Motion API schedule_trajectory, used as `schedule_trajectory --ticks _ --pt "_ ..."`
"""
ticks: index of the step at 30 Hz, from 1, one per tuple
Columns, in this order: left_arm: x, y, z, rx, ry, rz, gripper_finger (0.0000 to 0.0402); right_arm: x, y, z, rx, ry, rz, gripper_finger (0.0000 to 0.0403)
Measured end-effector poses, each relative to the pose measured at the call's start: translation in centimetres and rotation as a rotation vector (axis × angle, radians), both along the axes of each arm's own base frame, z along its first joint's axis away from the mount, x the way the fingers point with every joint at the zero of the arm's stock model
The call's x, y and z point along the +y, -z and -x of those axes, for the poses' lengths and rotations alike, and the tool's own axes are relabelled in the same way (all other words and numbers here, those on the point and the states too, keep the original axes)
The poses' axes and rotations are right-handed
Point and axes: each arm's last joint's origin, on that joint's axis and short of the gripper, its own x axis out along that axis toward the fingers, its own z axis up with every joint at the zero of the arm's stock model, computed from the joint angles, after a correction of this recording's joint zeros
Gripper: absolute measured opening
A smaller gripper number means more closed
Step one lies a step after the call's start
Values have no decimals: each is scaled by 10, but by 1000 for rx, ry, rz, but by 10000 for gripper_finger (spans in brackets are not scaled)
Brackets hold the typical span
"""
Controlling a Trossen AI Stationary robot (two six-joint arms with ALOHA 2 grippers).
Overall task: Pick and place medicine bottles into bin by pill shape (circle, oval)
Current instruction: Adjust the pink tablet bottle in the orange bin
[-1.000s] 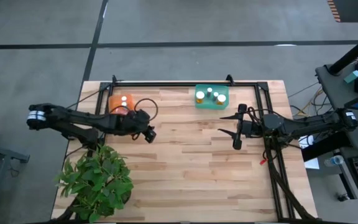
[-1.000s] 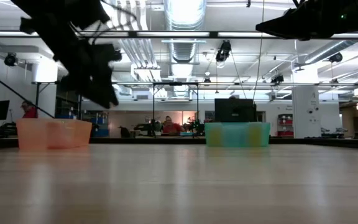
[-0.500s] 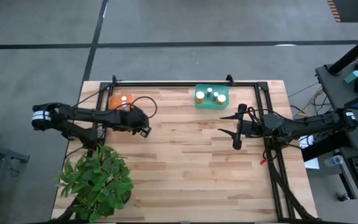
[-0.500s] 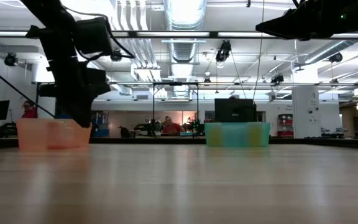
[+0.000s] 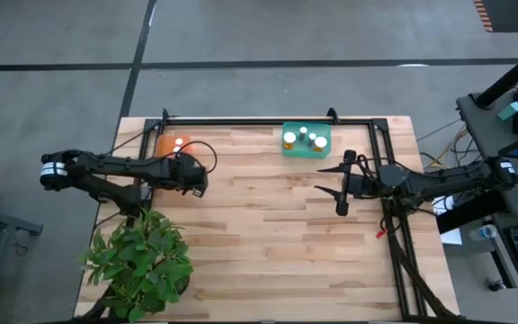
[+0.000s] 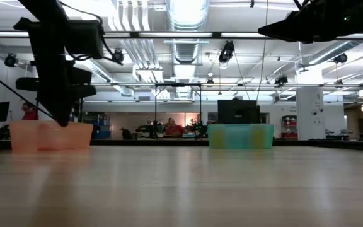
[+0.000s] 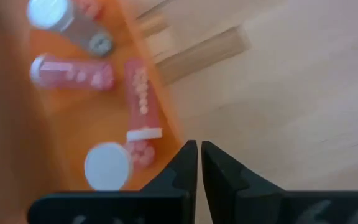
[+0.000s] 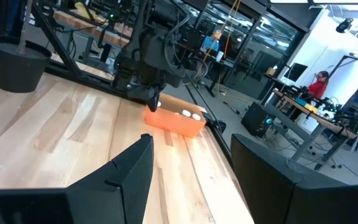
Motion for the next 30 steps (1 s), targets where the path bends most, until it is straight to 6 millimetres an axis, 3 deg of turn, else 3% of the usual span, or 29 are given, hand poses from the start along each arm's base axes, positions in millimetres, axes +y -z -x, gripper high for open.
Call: schedule_trajectory --ticks 10,18,23,30 --pt "0 -7 -2 -13 0 2 5 0 0 0 0 0 -2 203" --pt "7 -61 -21 -126 28 -135 5 -1 0 0 4 24 0 203" --pt "21 -80 -13 -58 -59 -206 5 -1 1 0 14 24 11 203" --pt "53 -73 6 -11 -281 -188 5 -3 3 0 35 44 27 203"
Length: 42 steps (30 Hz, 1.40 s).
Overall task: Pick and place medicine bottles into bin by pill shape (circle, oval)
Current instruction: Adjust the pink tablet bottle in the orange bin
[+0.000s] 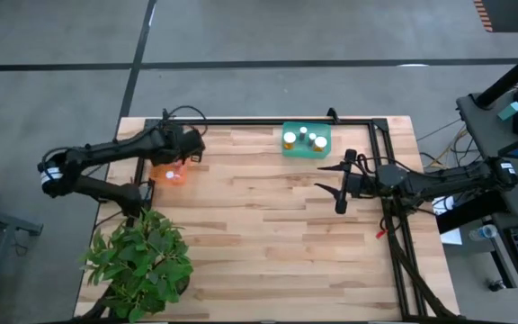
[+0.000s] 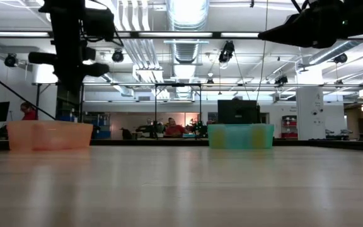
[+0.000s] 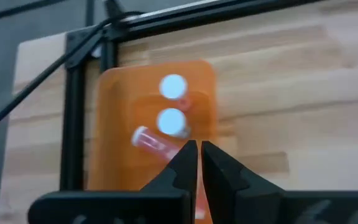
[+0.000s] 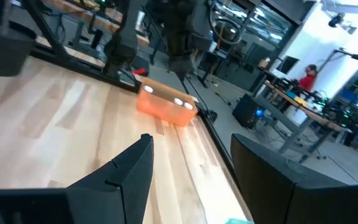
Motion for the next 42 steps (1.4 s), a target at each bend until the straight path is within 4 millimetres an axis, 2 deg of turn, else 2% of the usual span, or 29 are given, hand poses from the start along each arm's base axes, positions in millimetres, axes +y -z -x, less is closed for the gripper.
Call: schedule_trajectory --ticks 13,18,25,30,42 --pt "38 11 27 7 -255 88 5 -11 7 1 70 88 4 203" --pt "45 20 27 12 -317 128 5 -14 9 2 94 103 -4 203" --pt "49 45 34 31 -432 212 5 -18 11 6 131 127 -4 203" --pt "58 59 38 -27 -486 202 5 -22 12 11 158 154 -5 203" --pt "73 65 50 -119 -594 191 18 -29 16 20 185 209 -11 203"
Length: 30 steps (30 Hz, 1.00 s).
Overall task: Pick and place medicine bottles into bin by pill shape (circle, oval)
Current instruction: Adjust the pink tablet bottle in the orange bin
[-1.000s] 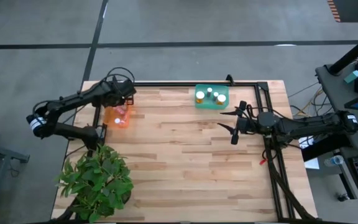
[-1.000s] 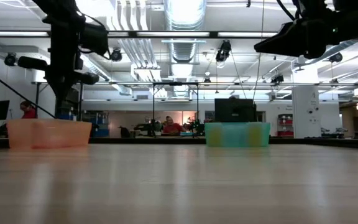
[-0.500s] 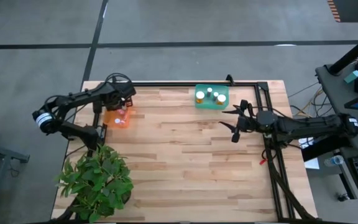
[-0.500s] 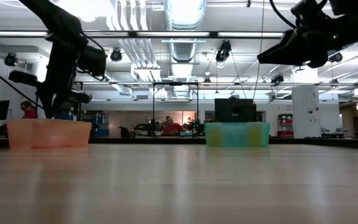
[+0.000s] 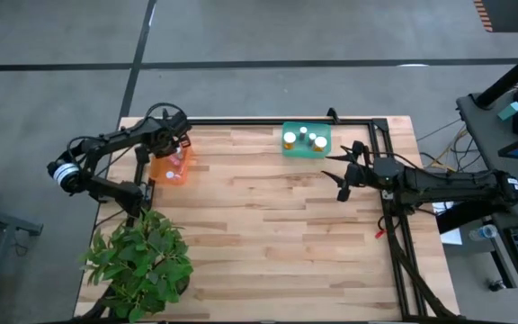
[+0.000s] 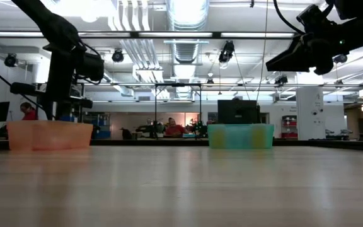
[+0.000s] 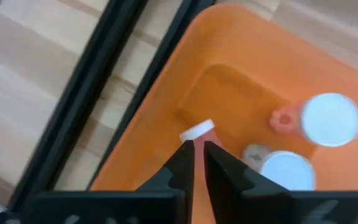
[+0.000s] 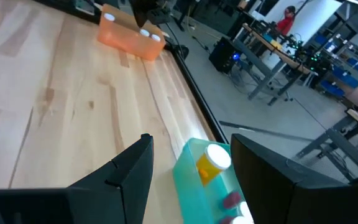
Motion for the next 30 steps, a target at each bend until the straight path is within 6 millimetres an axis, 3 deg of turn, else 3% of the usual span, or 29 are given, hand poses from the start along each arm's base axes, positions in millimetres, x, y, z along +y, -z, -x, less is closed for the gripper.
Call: schedule_trajectory --ticks 15,30 --pt "10 10 1 -42 -124 -1 129 -9 10 12 16 73 8 203" --pt "16 12 4 -101 -155 23 140 -6 0 26 -64 75 11 203"
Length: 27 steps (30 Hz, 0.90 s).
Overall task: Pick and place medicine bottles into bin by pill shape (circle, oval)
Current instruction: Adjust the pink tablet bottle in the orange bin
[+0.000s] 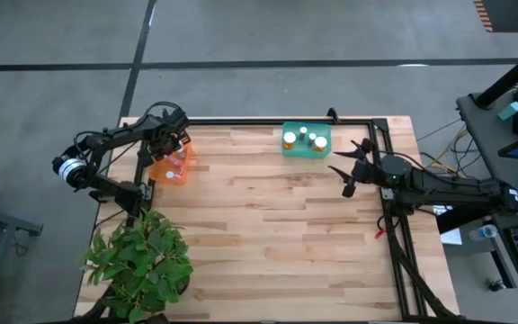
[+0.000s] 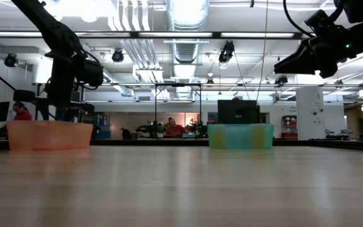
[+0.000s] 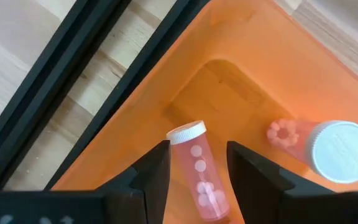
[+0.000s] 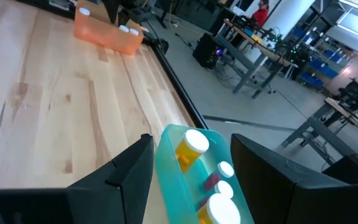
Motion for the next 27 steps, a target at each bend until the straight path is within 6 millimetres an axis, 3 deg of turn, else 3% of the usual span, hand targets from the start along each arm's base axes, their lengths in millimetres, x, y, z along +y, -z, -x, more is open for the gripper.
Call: schedule_trajectory --ticks 27 --pt "0 1 -1 -13 7 17 140 1 -3 3 -24 0 4 203"
